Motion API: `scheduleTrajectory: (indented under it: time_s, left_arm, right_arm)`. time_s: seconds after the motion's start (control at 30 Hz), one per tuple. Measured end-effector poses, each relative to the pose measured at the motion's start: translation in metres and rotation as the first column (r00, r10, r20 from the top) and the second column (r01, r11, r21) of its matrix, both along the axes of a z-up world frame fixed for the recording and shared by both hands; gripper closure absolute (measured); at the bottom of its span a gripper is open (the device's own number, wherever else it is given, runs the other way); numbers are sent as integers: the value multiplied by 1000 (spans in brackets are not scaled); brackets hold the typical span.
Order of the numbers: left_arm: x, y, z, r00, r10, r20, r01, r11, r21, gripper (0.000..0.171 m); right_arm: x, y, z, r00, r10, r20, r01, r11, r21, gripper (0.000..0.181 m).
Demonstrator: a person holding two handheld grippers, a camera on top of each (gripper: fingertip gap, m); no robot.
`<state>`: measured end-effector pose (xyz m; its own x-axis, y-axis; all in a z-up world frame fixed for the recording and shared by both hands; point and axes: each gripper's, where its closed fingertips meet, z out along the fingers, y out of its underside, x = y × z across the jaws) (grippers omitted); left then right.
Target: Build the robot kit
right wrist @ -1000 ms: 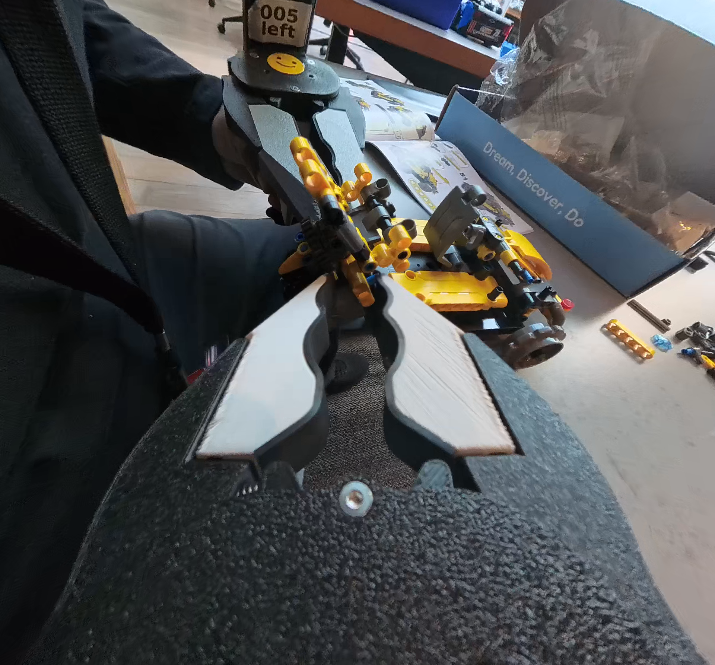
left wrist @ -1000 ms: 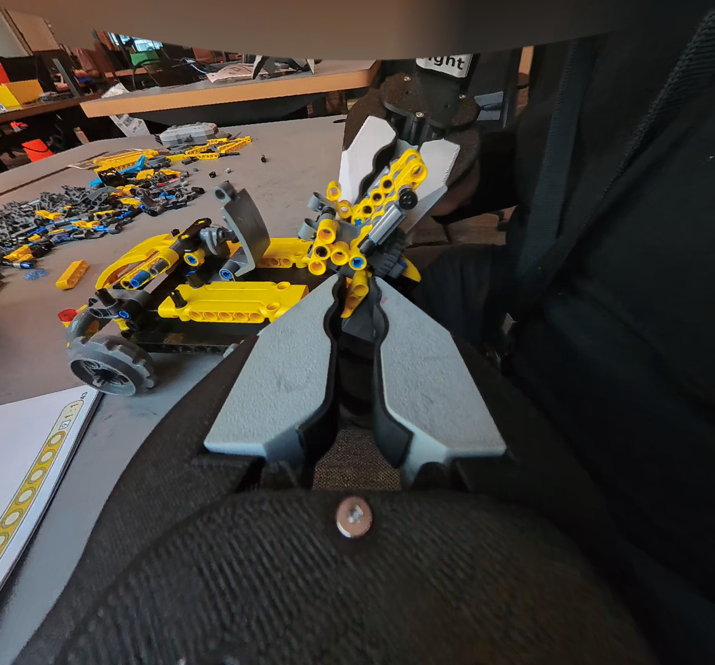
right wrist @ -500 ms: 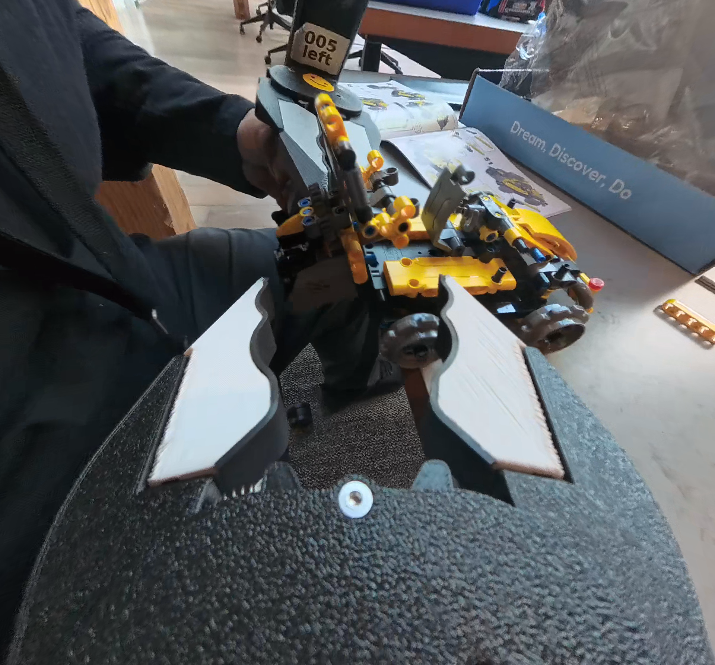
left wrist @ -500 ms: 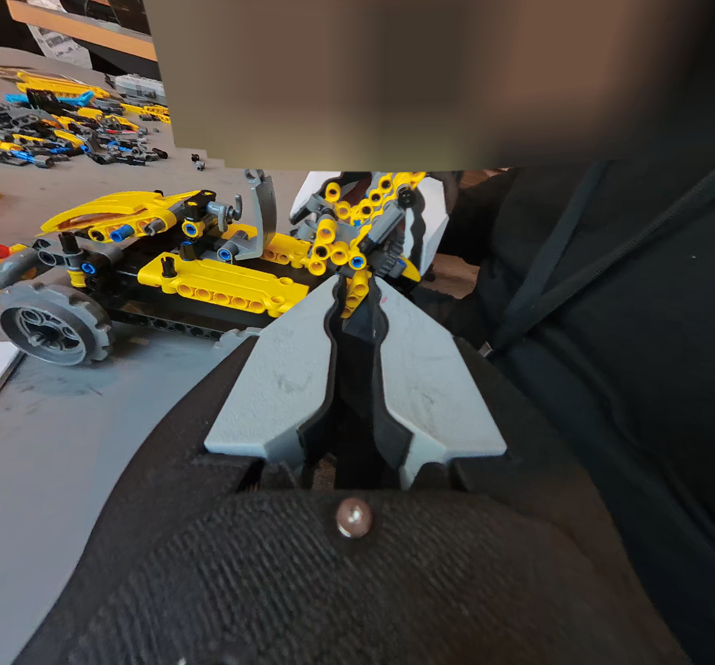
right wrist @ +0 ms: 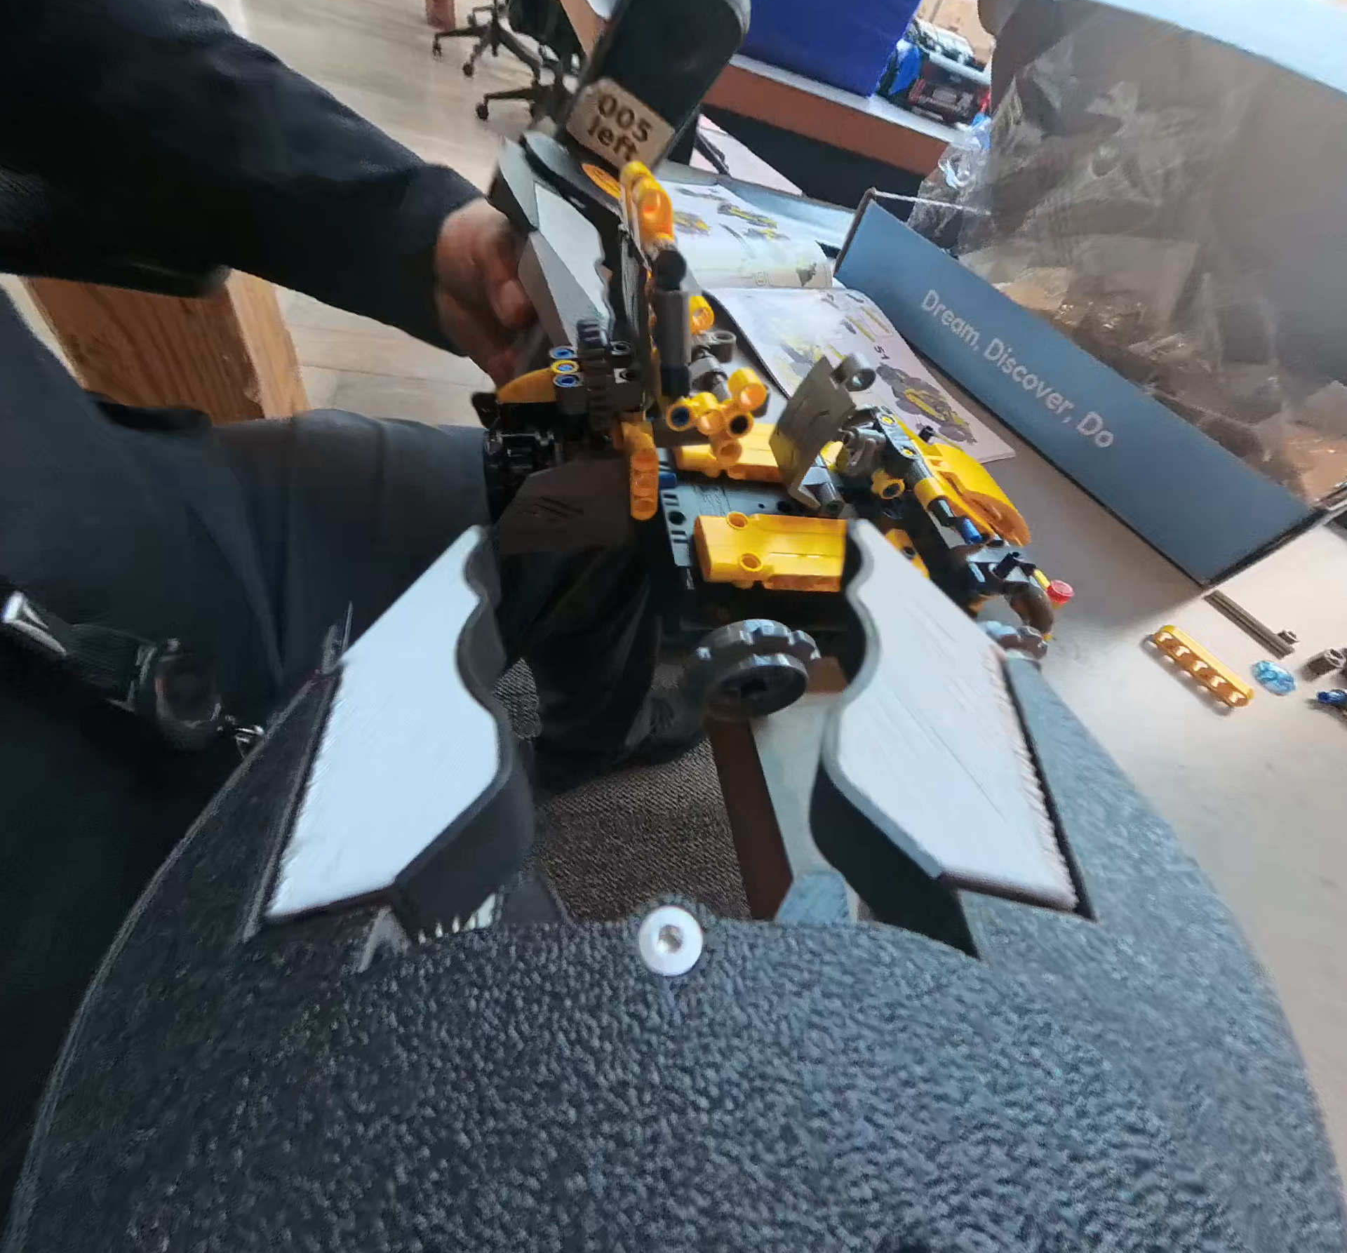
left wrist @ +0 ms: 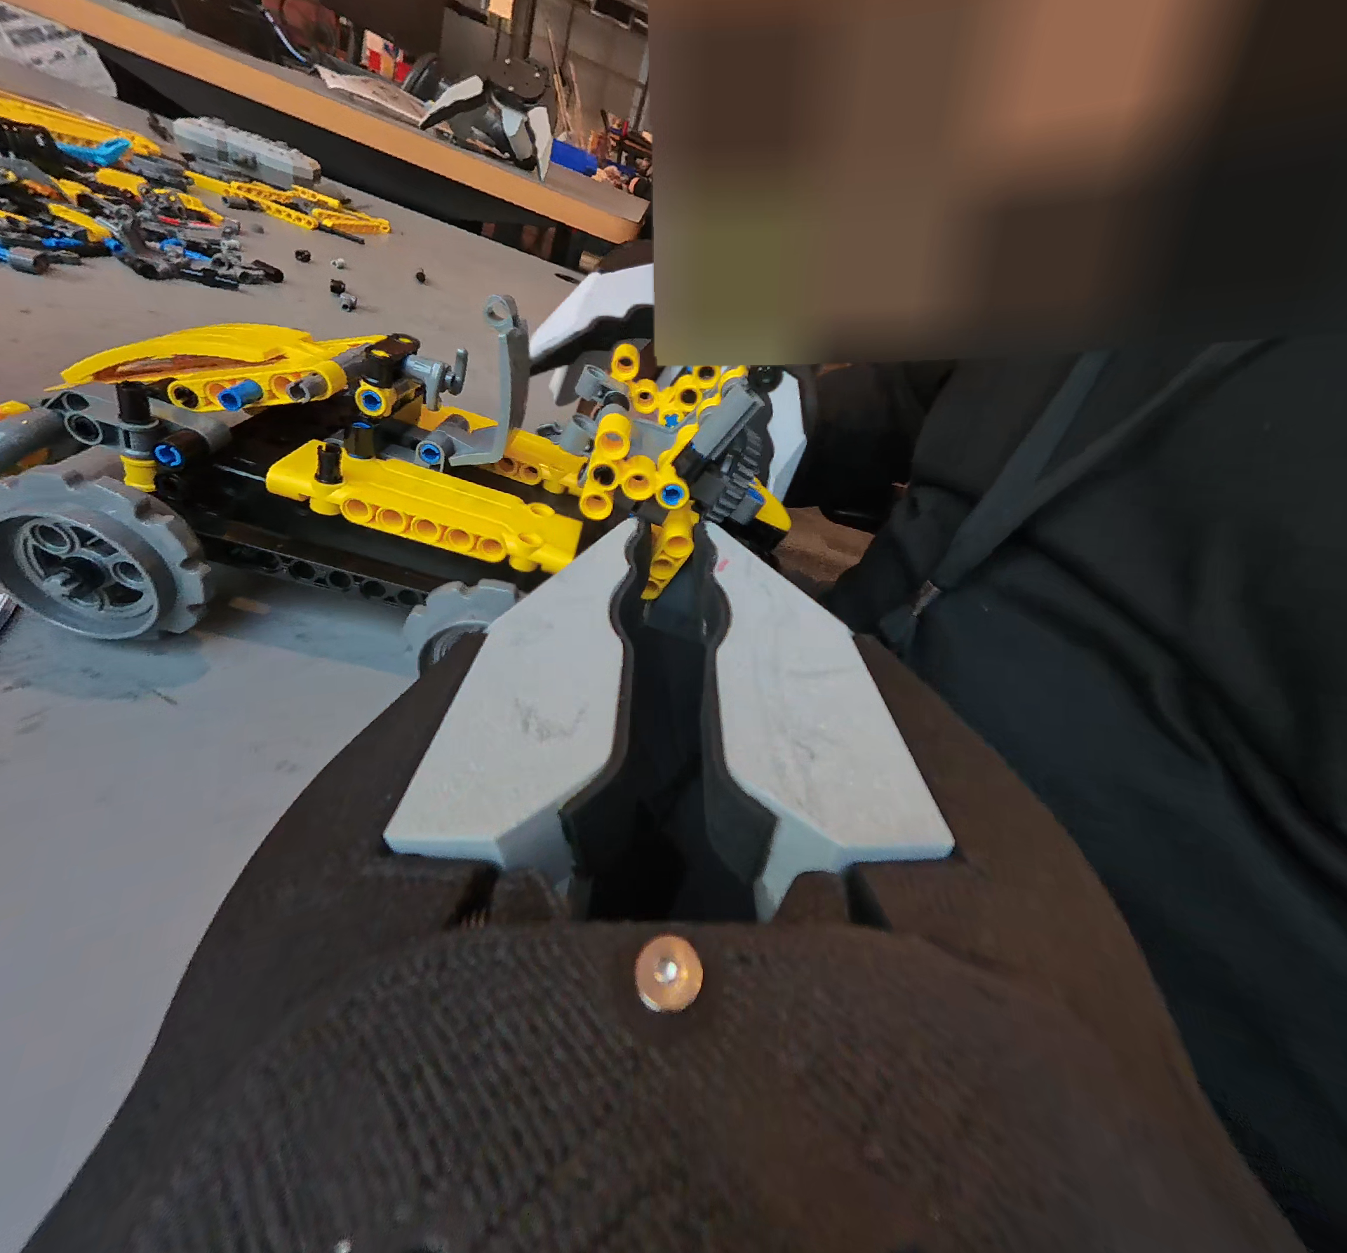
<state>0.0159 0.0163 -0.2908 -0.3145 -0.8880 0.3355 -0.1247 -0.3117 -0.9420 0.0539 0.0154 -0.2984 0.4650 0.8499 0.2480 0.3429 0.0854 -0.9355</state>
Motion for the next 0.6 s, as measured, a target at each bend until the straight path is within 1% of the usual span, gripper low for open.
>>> scheduleTrajectory:
  time_s: [0.07, 0.1, 0.13, 0.23, 0.3, 0.33, 0.4, 0.47, 0.5, 0.6]
  left_arm:
    - [-2, -1, -2, 1000, -12, 0, 12, 1000, -9, 163]
    - [-3, -2, -2, 1000, -14, 1, 14, 1000, -9, 163]
    - [-3, -4, -2, 1000, -17, 5, 17, 1000, -8, 163]
    - [1, -6, 0, 1000, -14, 6, 14, 1000, -25, 163]
    - [3, -9, 0, 1000, -24, -6, 23, 998, -55, 163]
    - [4, -11, 1, 999, -32, -2, 32, 997, -68, 163]
    - [5, -17, 3, 999, -50, 12, 51, 995, -90, 163]
    - [6, -21, 4, 999, -48, 16, 49, 996, -74, 163]
    - [7, -22, 3, 999, -49, 12, 49, 997, -66, 163]
    - [6, -19, 7, 999, -23, 33, 25, 998, -49, 163]
  right_arm:
    - [-1, -9, 7, 999, 33, -42, -33, 999, 5, 112]
    - [-1, -12, 9, 998, 40, -57, -40, 999, 6, 115]
    - [-2, -15, 10, 997, 45, -63, -45, 999, 1, 115]
    - [-8, -26, 10, 995, 63, -75, -64, 998, -21, 105]
    - [-13, -34, 10, 997, 63, -53, -62, 998, 16, 106]
    - [-15, -36, 7, 998, 54, -25, -53, 998, 39, 110]
    - [-18, -35, 1, 1000, 24, 6, -24, 999, 42, 127]
    - [-23, -38, 0, 999, 32, -36, -33, 999, -10, 127]
    - [-24, -38, 1, 998, 33, -55, -34, 999, -21, 131]
    - [-22, -35, 3, 998, 6, -67, -8, 1000, -20, 132]
